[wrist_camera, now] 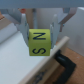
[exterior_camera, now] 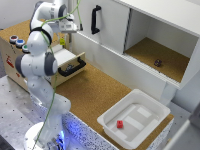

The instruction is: Put the yellow object inside the right cabinet

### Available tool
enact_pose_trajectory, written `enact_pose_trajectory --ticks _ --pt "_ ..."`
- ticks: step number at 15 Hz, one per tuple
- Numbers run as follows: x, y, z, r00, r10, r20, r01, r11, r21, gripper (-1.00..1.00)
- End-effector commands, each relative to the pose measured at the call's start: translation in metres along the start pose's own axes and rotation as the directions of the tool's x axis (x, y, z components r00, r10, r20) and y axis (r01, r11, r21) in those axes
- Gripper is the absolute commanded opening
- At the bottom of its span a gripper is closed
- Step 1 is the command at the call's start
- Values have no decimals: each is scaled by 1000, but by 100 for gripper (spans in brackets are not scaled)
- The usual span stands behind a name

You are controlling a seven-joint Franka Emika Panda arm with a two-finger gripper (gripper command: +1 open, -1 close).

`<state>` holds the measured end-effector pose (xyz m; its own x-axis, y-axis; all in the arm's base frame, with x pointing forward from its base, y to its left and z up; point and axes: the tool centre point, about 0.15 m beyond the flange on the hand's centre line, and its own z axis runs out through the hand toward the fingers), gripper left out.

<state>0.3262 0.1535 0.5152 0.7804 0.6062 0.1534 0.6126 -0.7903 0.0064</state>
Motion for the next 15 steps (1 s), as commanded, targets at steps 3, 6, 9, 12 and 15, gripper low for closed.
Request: enact_pose_trajectory --ticks 3,6,9,12,15 --pt "-62 115 -11 942 305 -142 -309 951 -2 -100" --pt "-81 170 -8 914 379 -146 -385 923 -11 -100" --pt "-102 217 11 911 387 -141 -389 921 15 -100" --pt "-120 260 14 898 405 -172 -407 913 25 -100" --pt "-126 298 9 884 413 -219 -419 908 21 -100"
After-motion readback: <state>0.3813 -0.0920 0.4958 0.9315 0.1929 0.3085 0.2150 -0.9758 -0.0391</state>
